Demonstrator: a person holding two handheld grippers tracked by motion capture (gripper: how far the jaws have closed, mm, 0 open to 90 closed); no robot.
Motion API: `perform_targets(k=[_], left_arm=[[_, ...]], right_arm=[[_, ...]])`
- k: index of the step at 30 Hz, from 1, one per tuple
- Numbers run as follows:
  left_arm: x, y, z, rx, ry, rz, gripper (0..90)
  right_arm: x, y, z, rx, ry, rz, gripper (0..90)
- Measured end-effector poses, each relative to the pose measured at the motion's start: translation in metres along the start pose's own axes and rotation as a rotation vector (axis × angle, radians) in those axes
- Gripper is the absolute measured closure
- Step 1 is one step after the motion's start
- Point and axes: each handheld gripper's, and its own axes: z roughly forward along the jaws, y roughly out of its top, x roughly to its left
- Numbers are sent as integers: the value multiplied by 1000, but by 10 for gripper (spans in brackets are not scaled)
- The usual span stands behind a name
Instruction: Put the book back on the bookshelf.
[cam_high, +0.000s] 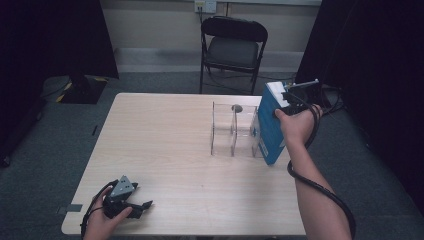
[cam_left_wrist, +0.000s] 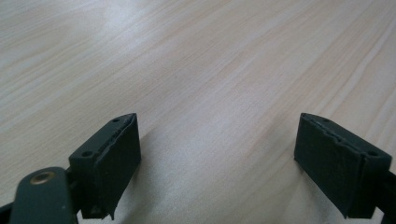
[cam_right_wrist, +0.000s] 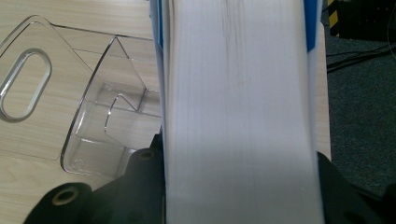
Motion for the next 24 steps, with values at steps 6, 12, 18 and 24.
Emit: perform_targets(k=[6,12,18,24], left_arm=[[0,0,0,2,2,9,142],[0,0,0,2,1,9,142],[-1,-1,0,-2,-8,0,142],[-1,-1,0,-1,-8,3,142]], right_arm=[[1,0,1,-7,-2,-6,617],[2,1,2,-14,-2,-7,614],[4,2,3,-22,-6,-8,612],[3,2,4,-30,-4,-10,610]])
